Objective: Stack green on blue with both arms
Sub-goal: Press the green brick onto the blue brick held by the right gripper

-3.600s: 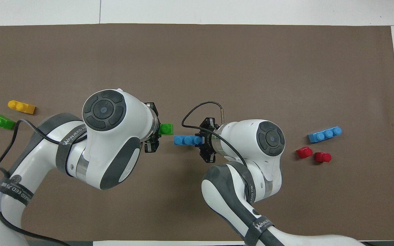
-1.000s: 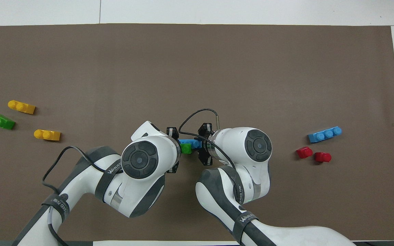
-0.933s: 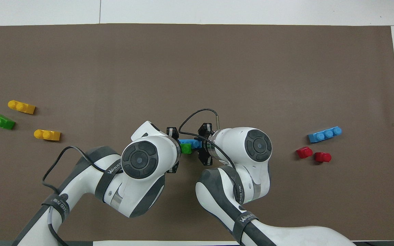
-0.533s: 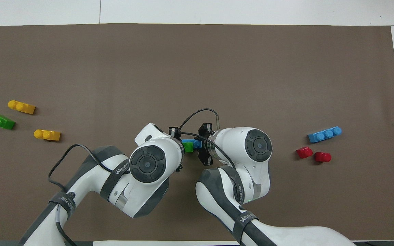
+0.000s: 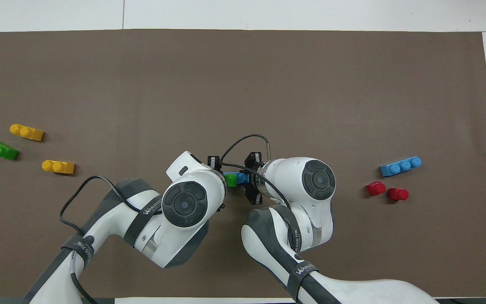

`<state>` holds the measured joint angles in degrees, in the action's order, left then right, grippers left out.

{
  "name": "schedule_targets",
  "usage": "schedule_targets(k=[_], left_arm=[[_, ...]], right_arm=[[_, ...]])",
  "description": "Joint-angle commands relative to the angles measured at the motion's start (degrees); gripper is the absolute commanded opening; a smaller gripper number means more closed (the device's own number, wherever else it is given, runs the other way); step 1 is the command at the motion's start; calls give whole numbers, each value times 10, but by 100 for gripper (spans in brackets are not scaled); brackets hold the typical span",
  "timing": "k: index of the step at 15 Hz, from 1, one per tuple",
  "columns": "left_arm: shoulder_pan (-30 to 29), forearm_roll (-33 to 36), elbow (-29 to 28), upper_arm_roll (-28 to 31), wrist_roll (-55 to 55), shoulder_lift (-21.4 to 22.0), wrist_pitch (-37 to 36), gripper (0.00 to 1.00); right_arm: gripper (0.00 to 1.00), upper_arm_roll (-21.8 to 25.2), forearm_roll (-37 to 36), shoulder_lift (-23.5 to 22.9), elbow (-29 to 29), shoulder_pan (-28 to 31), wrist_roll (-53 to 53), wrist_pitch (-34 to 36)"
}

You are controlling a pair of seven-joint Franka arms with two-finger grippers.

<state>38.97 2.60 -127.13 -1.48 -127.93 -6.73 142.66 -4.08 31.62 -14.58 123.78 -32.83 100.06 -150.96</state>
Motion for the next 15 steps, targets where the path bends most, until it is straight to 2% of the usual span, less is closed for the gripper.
schedule_targets(k=[1, 4, 5, 6, 13, 14, 15], left_arm=[[14, 14, -8, 7, -18, -21, 11, 0], [10, 22, -4, 7, -15, -23, 10, 0], [7, 28, -3, 7, -9, -23, 10, 6], [5, 28, -1, 7, 2, -21, 10, 99], [-41, 28, 3, 10, 68, 10, -11, 100], [-49, 28, 5, 10, 76, 14, -18, 100], [-63, 28, 5, 10, 84, 19, -21, 100]], right_arm=[[0, 1, 21, 3, 10, 0, -24, -13], [0, 1, 21, 3, 9, 0, -24, -13], [0, 1, 21, 3, 9, 0, -24, -13], [0, 1, 21, 3, 9, 1, -24, -13], [0, 1, 21, 3, 9, 4, -23, -8], [4, 0, 21, 2, 8, 6, -23, -7], [26, 1, 21, 2, 8, 7, -23, -6]])
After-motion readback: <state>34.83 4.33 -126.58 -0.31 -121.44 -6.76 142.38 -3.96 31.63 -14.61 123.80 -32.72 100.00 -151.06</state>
